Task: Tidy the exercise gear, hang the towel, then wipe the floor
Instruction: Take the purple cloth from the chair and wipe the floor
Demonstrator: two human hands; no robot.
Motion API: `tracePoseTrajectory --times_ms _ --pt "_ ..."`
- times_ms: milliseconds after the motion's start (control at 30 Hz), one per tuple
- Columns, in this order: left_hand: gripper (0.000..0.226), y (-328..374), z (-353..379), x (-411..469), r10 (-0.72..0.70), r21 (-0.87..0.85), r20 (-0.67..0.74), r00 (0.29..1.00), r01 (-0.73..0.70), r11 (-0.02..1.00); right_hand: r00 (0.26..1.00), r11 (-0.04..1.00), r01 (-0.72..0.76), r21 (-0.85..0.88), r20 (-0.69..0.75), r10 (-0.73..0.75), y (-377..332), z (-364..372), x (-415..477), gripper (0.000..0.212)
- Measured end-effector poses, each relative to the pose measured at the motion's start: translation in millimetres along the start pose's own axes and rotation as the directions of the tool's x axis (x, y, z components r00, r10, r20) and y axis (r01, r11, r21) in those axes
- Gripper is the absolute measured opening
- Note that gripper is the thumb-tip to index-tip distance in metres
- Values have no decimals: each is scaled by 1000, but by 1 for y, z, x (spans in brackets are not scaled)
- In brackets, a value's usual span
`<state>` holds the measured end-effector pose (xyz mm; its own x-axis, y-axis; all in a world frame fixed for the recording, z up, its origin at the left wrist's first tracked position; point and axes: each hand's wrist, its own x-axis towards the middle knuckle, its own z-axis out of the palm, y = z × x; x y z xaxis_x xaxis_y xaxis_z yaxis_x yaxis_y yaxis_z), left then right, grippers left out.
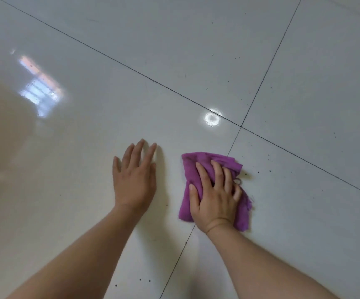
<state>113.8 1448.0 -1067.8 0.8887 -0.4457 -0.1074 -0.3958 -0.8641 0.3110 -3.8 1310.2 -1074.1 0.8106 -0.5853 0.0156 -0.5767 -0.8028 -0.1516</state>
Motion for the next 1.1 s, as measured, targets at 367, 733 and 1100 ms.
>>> tracePoseTrajectory --times_ms 367,733,1100 --pt "52 3 21 -109 97 52 35 995 -99 994 999 998 20 67 -33 -18 4 3 -5 54" --pt "49 33 15 -120 8 137 44 999 -14 990 986 991 3 131 -166 19 121 -8 -142 41" --pt "68 144 48 -238 260 107 313 914 -306 946 971 981 -166 97 -156 180 187 -25 -217 44"
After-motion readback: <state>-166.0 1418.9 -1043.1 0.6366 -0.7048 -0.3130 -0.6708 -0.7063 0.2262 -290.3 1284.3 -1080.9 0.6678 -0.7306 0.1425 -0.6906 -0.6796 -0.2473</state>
